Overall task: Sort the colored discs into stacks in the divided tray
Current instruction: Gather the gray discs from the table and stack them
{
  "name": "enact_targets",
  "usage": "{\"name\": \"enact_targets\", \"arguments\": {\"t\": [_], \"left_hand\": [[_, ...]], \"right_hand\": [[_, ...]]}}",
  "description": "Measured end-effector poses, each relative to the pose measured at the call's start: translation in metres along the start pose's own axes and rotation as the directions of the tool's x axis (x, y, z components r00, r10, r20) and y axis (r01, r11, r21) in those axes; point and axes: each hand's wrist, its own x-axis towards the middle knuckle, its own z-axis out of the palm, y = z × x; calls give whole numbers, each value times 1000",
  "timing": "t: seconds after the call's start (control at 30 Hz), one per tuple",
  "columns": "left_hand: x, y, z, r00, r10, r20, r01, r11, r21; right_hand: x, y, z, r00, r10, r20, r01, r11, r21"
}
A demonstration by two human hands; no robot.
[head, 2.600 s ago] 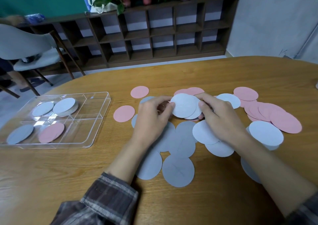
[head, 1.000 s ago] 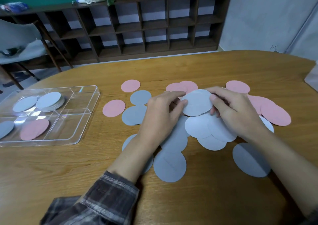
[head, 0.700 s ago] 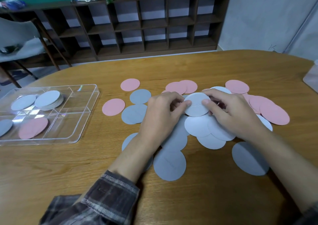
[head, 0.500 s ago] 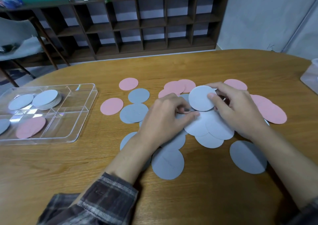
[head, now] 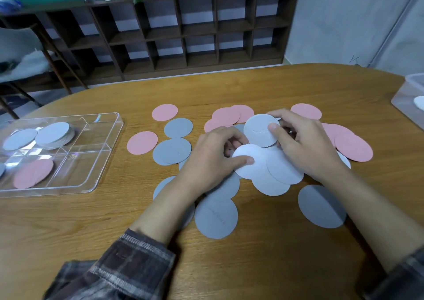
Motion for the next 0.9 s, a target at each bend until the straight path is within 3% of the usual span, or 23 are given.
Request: {"name": "enact_targets", "arguments": {"t": [0.17, 0.37, 0.67, 0.9], "left_hand": [[3, -4, -3, 994, -78, -76, 58, 971, -230], [5, -5, -2, 976, -122, -181, 56, 942, -331], [1, 3, 5, 943, -146, -298, 87, 975, -203], [-3, 10, 9, 961, -9, -278, -10, 998, -65]], "right_hand": [[0, -2, 0, 1000, 1, 15, -1, 1000, 10], [-1, -4, 0, 998, 7, 57, -12, 997, 73], [-4, -11, -2, 981, -26, 190, 5, 994, 107], [1, -3, -14, 996, 13, 91, -18, 998, 60]]}}
